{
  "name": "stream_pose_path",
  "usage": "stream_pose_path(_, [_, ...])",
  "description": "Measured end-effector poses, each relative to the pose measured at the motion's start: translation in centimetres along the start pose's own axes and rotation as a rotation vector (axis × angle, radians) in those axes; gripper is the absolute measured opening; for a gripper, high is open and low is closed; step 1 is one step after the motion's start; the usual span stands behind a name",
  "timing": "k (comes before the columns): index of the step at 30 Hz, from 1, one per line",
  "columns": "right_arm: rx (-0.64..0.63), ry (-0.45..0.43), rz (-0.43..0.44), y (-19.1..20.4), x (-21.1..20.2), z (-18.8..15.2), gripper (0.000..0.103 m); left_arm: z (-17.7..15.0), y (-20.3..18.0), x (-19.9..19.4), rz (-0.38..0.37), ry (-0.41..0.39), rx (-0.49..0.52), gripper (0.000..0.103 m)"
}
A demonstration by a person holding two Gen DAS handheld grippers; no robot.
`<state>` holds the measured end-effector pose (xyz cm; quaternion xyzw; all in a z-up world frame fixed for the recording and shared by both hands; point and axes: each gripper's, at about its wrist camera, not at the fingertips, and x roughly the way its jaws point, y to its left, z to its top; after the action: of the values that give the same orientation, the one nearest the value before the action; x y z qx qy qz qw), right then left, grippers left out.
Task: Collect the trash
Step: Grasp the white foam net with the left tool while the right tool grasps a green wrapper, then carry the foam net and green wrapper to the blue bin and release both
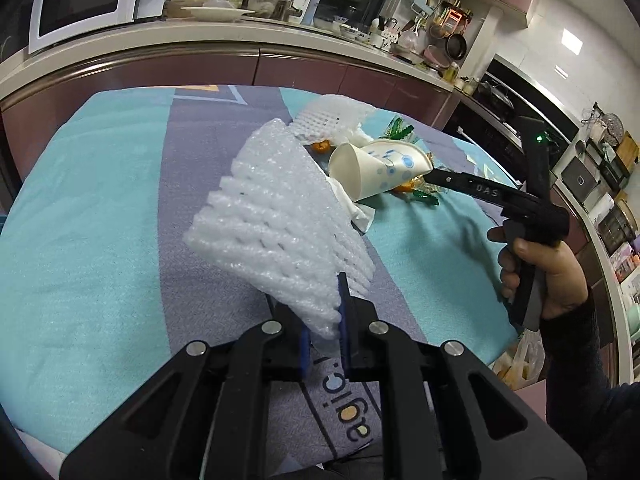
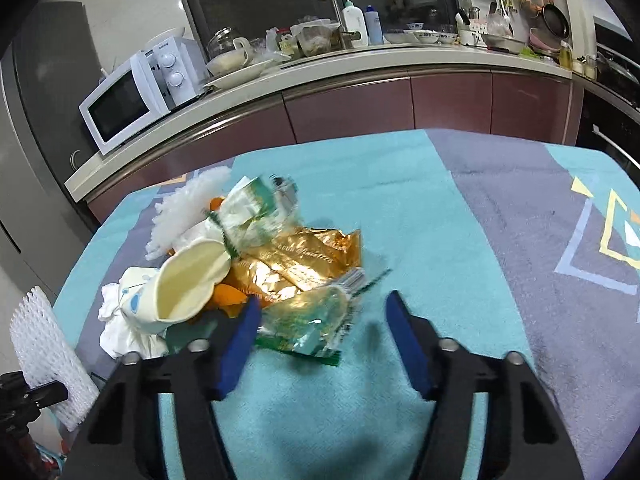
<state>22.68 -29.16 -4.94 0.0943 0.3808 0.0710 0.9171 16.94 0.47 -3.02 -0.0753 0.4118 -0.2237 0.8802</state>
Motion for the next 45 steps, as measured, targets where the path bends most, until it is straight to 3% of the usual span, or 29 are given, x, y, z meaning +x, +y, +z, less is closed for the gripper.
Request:
stream_pose_path(5, [0.022, -0.012, 0.009, -0.3, -0.6, -0.3, 0.039, -0.1, 0.5, -0.6, -0.004, -0.005, -0.006, 0.011])
stream_pose_path(9, [0.027, -0.027, 0.028, -0.4, -1.3, -0.6, 0.011, 0.1, 0.8, -0.6, -0.012, -0.02, -0.012, 0.011])
stream_pose_path(14, [0.027, -0.057, 0.037, -0.3, -2.8, -0.8, 0.003, -0.2, 0.6, -1.6, -0.012, -0.049, -0.017, 0.011])
stream_pose_path(21, [-0.018, -0.157, 0.098, 2.2, -7.8, -1.2, 0.002, -0.4, 0.5, -4.1, 0.009, -0.111, -0.01, 0.012])
stream_pose_path(30, [-0.195, -0.257, 0.303, 11.7, -13.4, -1.7, 0.002, -1.8, 2.1, -10.8, 0.096, -0.222, -0.034, 0.012])
stream_pose_path(45, [-0.438, -0.213, 0.564, 27.7, -12.8, -2.8, 0.002, -4.8, 11.3, -24.5, 0.376, -0.407, -0.13, 0.012])
